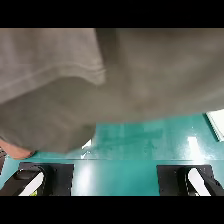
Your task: Fold the shirts.
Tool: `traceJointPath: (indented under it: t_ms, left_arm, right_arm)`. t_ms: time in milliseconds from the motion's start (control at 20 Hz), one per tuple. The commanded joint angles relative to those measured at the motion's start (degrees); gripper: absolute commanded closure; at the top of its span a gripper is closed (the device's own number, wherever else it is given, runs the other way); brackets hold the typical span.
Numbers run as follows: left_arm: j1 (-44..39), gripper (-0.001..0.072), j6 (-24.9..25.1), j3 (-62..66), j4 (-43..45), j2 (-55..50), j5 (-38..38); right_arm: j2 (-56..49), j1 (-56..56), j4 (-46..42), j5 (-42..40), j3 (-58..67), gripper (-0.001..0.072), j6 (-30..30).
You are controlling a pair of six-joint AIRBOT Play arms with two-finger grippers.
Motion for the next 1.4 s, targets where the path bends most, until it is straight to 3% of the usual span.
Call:
traceJointPath:
  t_ms: [0, 200, 450, 700, 900, 1050, 1200, 1350]
  left_arm:
    - [0.0, 0.0680, -0.4, -11.1, 0.4, -1.4, -0.4]
    - [0.0, 0.0679, -0.1, -24.9, 0.4, -10.7, -4.1]
    - [0.0, 0.0680, 0.6, -29.5, 0.3, -29.5, -4.2]
    - [0.0, 0.0679, 3.1, -28.7, -0.7, -45.8, 11.1]
    - [0.1, 0.0679, 2.9, -27.3, -0.5, -48.7, 18.3]
    - [0.6, 0.0680, 5.4, -24.2, 0.2, -48.7, 8.5]
    - [0.7, 0.0681, 5.9, -23.3, 5.9, -48.5, -4.3]
    - [0.7, 0.0681, 5.9, -26.9, 8.8, -48.5, -8.5]
  right_arm:
    - [-7.3, 2.1, -0.1, 8.5, 3.3, 0.0695, 1.9]
    - [-17.6, 9.3, -4.7, 12.2, -7.6, 0.0695, 1.9]
    - [-33.7, 16.5, -11.8, 9.9, -18.1, 0.0695, 1.9]
    - [-49.8, 17.4, -11.5, 2.9, -12.5, 0.0695, 2.4]
    - [-54.8, 17.4, -11.7, 2.6, -4.3, 0.0695, 2.3]
    - [-53.3, 17.4, -11.8, 4.5, -4.4, 0.0695, 2.2]
    - [-48.2, 17.4, -12.0, 3.4, -13.2, 0.0695, 1.6]
    - [-42.1, 18.1, -12.2, -2.9, -26.7, 0.0696, 1.6]
